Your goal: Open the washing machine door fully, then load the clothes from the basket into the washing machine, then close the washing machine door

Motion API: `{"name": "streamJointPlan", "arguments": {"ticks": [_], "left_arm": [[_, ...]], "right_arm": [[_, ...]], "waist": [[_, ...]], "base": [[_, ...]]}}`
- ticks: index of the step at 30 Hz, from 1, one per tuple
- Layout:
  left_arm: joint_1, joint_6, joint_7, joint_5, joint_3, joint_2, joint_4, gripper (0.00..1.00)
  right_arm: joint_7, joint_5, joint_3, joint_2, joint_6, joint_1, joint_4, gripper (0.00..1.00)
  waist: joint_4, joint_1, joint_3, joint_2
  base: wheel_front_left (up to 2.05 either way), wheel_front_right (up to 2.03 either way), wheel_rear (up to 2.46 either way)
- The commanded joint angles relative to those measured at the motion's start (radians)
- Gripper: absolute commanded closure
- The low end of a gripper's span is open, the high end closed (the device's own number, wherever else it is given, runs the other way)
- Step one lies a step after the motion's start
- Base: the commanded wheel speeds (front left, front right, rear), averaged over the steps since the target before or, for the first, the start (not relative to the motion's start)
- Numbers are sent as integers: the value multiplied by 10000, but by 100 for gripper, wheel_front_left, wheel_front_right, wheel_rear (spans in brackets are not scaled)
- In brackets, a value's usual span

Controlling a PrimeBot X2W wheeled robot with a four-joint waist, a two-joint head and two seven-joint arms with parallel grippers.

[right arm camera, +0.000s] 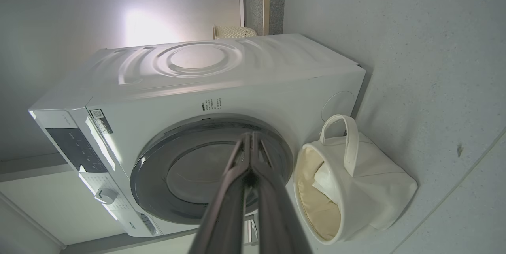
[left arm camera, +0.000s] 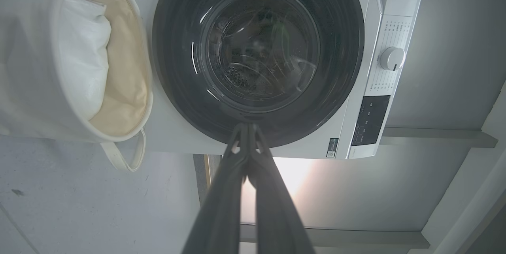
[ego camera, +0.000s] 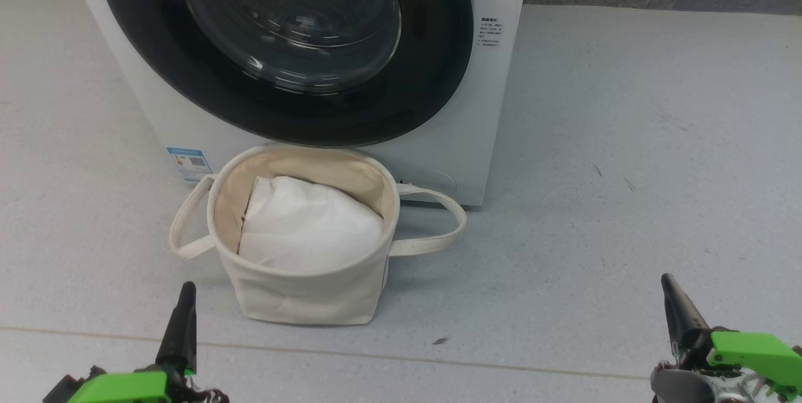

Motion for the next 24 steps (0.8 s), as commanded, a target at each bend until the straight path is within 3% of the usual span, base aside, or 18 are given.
{"name": "streamJointPlan", "arguments": {"ticks": [1, 24], "left_arm": [[-432, -67, 80, -30, 350, 83, -369, 100], [-432, -67, 80, -31, 350, 83, -370, 100]], "right_arm": [[82, 56, 193, -106, 0, -465, -358, 100], [82, 56, 193, -106, 0, -465, -358, 100]], "waist": [[1, 0, 0, 0], [1, 0, 0, 0]], "base": [[0, 0, 0], [0, 0, 0]]}}
